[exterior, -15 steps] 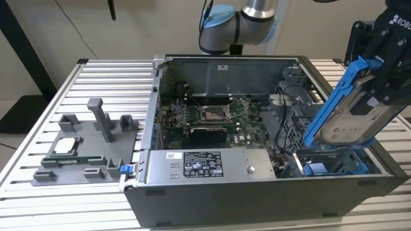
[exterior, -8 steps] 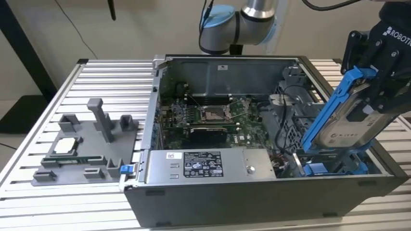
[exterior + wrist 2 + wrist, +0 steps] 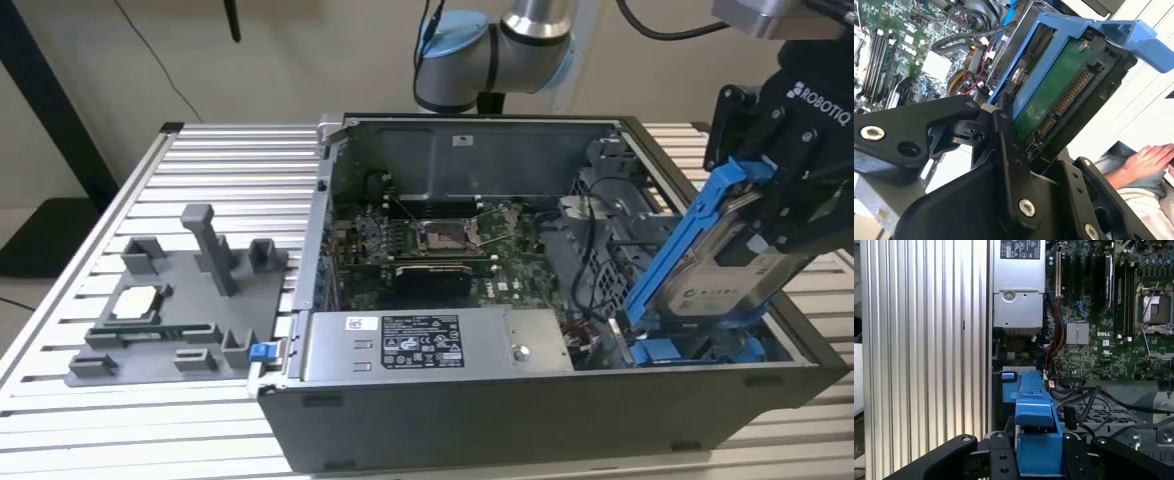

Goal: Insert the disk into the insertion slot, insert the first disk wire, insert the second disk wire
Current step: 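Insert the disk into the insertion slot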

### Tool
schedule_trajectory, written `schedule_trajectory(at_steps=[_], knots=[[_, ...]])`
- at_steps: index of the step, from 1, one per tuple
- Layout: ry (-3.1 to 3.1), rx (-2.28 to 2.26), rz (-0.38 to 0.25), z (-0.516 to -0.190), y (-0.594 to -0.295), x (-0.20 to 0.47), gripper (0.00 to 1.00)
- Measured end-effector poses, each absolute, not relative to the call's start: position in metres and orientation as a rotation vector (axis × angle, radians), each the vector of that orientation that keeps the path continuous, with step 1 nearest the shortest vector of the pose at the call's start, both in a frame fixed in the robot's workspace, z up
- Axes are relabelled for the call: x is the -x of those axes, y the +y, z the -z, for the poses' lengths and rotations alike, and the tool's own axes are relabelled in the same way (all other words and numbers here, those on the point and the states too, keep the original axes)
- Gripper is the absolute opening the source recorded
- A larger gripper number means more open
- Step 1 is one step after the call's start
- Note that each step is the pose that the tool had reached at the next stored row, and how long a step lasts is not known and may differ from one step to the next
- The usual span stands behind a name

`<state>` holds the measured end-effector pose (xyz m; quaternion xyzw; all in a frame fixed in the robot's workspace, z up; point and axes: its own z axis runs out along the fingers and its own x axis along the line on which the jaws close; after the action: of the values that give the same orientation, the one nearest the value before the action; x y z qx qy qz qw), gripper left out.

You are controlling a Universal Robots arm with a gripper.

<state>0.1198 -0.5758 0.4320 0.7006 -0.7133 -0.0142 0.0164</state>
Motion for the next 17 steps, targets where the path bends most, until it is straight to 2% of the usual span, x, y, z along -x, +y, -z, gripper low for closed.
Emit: schedule_trajectory(at_steps=[17], knots=[[-2.217, -2.179, 0.044, -0.407, -0.576, -0.124, 0.0]])
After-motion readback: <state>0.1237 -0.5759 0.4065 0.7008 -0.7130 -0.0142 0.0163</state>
